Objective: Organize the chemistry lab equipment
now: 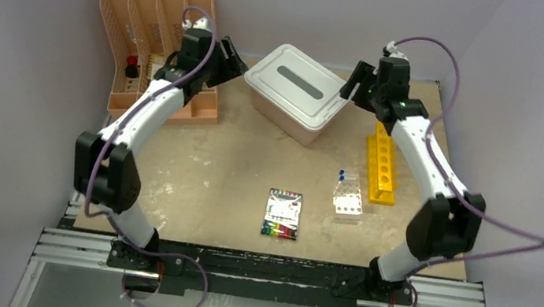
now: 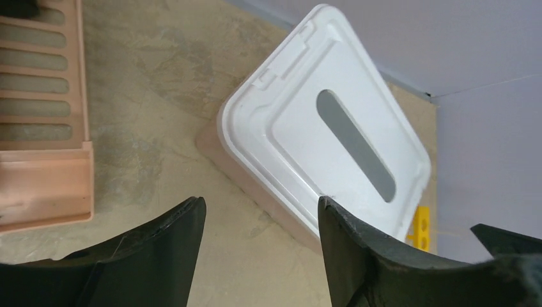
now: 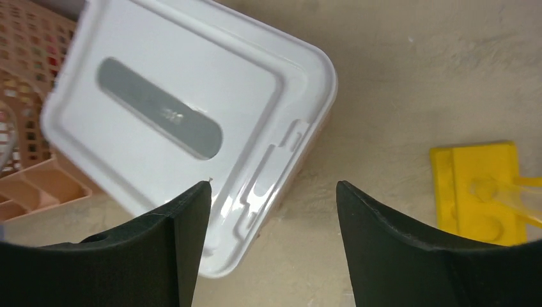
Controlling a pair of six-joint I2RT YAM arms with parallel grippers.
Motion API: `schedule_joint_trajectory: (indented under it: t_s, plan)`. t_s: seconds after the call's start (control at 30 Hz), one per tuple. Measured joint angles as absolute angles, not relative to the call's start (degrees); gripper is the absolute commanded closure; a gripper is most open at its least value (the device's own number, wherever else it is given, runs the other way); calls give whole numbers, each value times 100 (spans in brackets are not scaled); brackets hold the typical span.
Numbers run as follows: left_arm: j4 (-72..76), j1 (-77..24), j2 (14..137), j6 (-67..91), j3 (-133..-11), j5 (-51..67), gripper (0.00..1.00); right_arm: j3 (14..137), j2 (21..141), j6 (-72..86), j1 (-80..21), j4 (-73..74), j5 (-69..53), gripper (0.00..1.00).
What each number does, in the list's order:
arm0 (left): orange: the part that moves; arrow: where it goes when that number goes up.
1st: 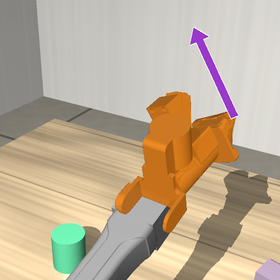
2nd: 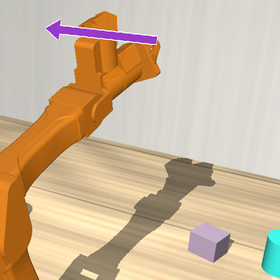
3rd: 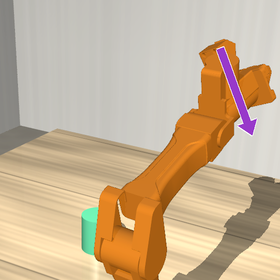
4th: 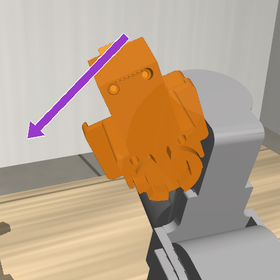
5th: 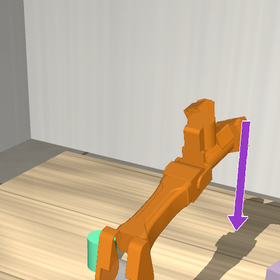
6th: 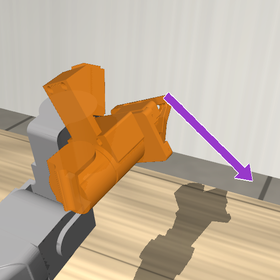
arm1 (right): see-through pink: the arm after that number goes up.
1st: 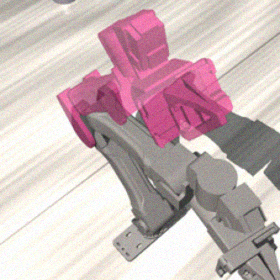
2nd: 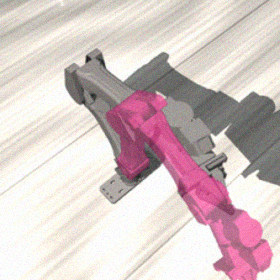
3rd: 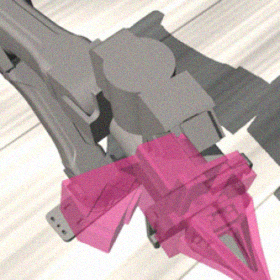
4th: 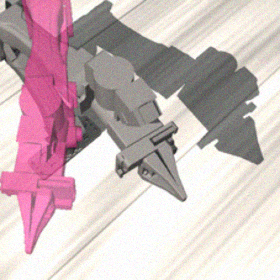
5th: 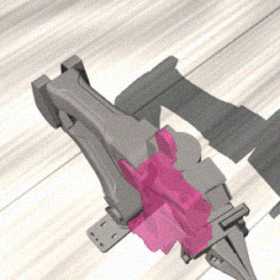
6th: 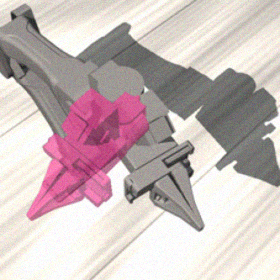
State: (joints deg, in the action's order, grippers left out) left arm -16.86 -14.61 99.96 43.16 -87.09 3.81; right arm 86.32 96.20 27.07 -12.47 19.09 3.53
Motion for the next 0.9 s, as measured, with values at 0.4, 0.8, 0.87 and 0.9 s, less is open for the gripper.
schedule_joint_trajectory:
  t_s: [0.4, 0.8, 0.87, 0.9]
  plan:
    - [-2056, -1437, 6917, 3610, -7041, -561, 24, 6755, 5865, 2099, -1247, 1752, 1317, 27]
    - [-2961, -1435, 5120, 3273, -6386, -2038, 20, 6114, 3699, 1627, -1245, 2775, 2985, 6]
    - [-3041, -1433, 4842, 3179, -6451, -2261, 20, 6114, 3435, 1597, -1245, 2871, 3146, 3]
    - [-3111, -1431, 4731, 3151, -6523, -2349, 19, 6114, 3343, 1592, -1245, 2923, 3210, 1]
